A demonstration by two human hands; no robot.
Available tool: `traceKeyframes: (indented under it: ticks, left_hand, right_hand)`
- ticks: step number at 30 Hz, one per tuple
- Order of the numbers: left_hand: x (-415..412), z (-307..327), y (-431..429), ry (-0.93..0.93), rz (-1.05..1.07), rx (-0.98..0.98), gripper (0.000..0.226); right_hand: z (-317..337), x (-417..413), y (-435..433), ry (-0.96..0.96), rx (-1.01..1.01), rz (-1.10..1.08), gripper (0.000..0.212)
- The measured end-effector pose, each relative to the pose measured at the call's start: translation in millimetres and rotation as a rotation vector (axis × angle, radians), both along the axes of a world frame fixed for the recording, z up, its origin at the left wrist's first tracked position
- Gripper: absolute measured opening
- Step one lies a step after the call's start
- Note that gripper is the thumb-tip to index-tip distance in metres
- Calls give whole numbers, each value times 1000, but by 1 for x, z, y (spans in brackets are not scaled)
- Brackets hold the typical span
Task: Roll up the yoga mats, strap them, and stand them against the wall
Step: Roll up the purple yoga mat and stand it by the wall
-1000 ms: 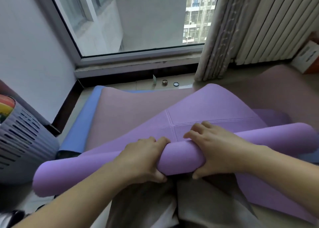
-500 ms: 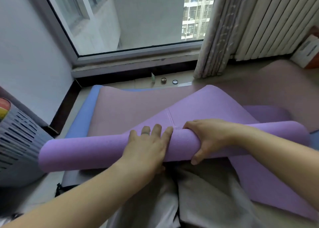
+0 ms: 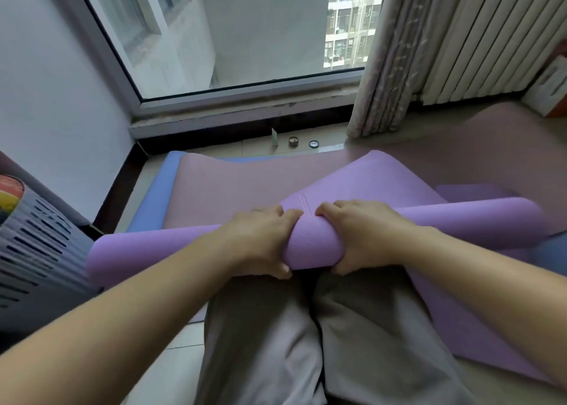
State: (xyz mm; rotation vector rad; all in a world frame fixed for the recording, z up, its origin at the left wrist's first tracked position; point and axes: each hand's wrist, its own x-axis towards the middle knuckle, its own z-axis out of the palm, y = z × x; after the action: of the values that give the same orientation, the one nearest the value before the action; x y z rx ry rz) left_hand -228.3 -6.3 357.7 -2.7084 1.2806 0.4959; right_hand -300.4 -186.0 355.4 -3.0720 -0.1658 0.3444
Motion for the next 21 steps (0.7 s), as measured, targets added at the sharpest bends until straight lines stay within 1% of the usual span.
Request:
traceKeyframes:
  ticks: [2, 3, 5, 8, 10, 11, 14, 17, 19, 20, 21]
  left_hand:
    - [-7, -6, -2, -153, -14, 7, 98]
    - [-9, -5, -2, -183, -7, -18, 96]
    - [1, 7, -4, -189, 16, -109, 91]
    - [18, 45, -3, -176, 21, -241, 84]
    - [16, 65, -2, -128, 14, -276, 76]
    - [10, 70, -1, -69, 15, -257, 74]
    - [-15, 70, 5, 76, -9, -154, 76]
    - [-41, 51, 12, 92, -91, -75, 75]
    - [-54, 34, 16, 102, -126, -70, 76]
    - [-59, 25, 18, 117, -134, -70, 77]
    - [-63, 18, 19, 135, -136, -68, 77]
  right_hand:
    - [2, 7, -3, 54, -1, 18, 79]
    - [6, 10, -4, 61, -10, 31, 76]
    - [27, 21, -6, 22, -74, 72, 71]
    - [77, 36, -8, -28, -142, 97, 72]
    - [102, 36, -9, 36, -105, 84, 72]
    - [107, 30, -8, 88, -78, 83, 70]
    - [100, 0, 0, 224, -11, 79, 66]
    - [72, -32, 7, 297, 65, 50, 74]
    - [53, -52, 9, 306, 84, 40, 76]
    - [44, -64, 9, 285, 64, 51, 78]
    - [38, -74, 9, 220, 21, 69, 82]
